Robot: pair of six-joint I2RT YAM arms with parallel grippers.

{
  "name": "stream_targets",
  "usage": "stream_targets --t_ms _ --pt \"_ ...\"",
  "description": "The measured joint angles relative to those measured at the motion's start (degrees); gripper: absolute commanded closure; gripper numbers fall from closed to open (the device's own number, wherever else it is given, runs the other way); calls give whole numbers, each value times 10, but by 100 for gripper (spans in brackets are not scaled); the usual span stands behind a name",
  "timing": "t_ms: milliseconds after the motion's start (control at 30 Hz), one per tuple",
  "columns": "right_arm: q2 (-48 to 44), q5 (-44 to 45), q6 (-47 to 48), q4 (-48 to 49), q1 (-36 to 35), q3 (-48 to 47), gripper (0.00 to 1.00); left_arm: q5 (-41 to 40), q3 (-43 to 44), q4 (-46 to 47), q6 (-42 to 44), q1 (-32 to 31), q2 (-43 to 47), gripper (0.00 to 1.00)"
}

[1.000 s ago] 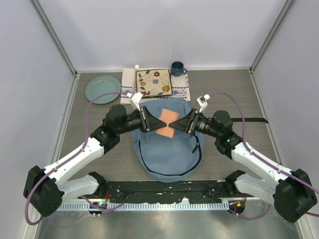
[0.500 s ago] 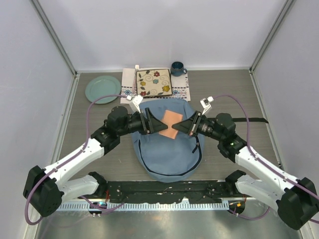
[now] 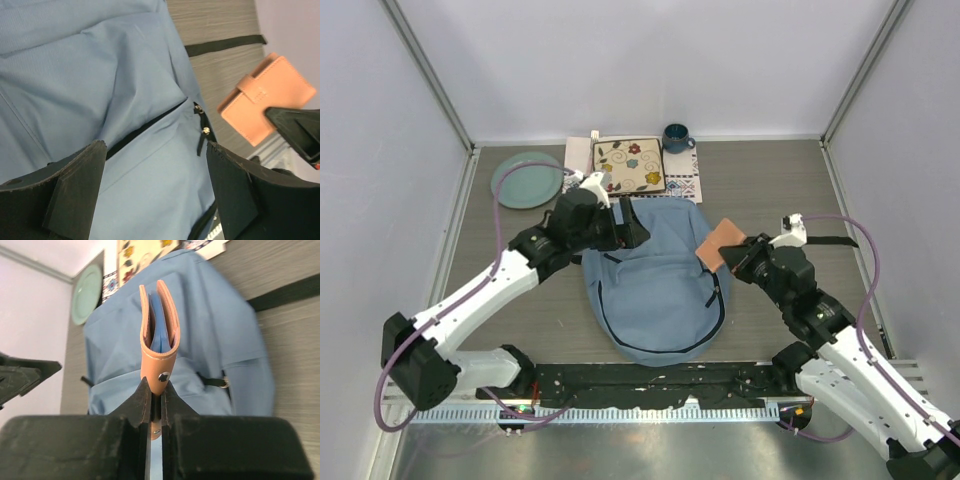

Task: Pack the student bag
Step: Pick up the personal item from the center of the board, then place the personal item in the student bag.

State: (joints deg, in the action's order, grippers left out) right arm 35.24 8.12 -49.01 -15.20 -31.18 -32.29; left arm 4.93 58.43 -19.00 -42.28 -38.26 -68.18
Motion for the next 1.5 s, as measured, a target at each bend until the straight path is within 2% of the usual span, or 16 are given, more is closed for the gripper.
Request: stream_targets --t_ms 200,400,967,1267,1300,1400,1467,1500 --pt "-45 91 -2 -73 0 0 99 -81 91 -75 70 -67 -93 19" --pt "-74 144 -2 -111 0 -10 99 -139 129 -119 111 -116 -155 24" --pt "-75 158 4 -135 0 -19 99 -250 212 -159 133 -149 -277 31" --pt "-75 158 7 -137 0 -19 99 -285 223 -169 139 -165 -311 46" --pt "-75 158 7 -137 0 -19 99 -287 226 -172 139 -165 -315 52" --pt "-75 158 9 -138 0 -19 99 -297 234 -180 138 -165 -327 60" --pt "-75 158 9 -138 0 -19 99 -305 235 -184 137 -165 -332 76" --pt "-73 158 9 -138 0 -19 99 -309 235 -185 136 -165 -334 80"
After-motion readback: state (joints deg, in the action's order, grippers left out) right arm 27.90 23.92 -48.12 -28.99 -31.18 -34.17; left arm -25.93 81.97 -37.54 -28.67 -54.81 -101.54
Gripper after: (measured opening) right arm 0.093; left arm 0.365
